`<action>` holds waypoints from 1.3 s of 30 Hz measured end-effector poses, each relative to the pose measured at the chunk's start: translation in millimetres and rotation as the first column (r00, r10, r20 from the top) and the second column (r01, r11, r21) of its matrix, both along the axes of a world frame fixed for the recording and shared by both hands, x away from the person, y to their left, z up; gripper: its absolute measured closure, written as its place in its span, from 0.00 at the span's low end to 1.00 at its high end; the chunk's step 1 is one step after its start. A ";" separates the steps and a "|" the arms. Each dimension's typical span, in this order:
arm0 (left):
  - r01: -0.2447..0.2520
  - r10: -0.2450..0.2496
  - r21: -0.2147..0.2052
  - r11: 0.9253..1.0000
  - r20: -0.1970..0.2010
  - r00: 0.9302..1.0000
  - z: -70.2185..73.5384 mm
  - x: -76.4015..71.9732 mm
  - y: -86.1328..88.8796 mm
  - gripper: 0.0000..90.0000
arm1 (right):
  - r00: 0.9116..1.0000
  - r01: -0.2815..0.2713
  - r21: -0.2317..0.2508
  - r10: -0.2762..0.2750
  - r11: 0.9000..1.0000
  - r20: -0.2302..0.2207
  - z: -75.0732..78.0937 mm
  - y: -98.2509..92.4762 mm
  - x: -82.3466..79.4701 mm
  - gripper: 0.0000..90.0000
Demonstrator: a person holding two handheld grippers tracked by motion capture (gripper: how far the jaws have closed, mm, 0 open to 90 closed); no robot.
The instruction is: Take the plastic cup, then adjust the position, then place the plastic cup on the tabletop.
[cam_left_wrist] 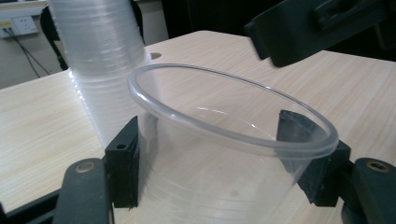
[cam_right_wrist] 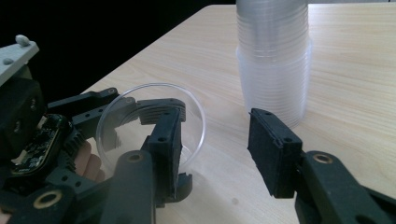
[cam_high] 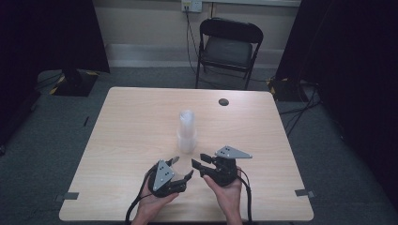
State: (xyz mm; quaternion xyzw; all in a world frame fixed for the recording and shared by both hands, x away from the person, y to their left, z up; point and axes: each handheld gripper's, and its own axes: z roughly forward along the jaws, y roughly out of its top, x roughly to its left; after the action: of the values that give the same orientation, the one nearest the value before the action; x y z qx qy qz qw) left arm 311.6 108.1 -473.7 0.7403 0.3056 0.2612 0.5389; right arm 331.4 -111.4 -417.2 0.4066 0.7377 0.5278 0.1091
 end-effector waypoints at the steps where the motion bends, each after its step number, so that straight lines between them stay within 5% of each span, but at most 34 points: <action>1: -0.005 0.005 -0.009 1.000 -0.004 1.000 0.4 0.4 0.8 0.34 | 1.000 0.000 0.002 0.000 1.000 0.000 -0.1 -0.9 -0.5 0.61; 21: -0.095 0.090 -0.112 0.989 -0.045 0.995 13.7 15.5 29.8 0.35 | 0.999 0.035 -0.006 -0.035 0.999 0.032 -8.3 -12.6 -5.9 0.56; 28: -0.175 0.167 -0.167 0.970 -0.061 0.984 17.3 23.0 43.0 0.35 | 0.999 0.042 -0.008 -0.042 0.999 0.022 -12.5 -13.3 -3.2 0.56; 39: -0.230 0.227 -0.153 0.961 -0.039 0.973 22.1 36.2 53.5 0.35 | 0.999 0.050 -0.015 -0.050 0.999 0.013 -18.0 -15.1 -5.0 0.54</action>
State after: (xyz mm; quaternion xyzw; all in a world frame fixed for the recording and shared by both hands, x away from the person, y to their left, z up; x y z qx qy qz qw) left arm 347.8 161.6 -451.6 0.6581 0.4141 0.2893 0.5583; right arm 326.4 -126.5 -435.3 0.4207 0.7308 0.5216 0.1300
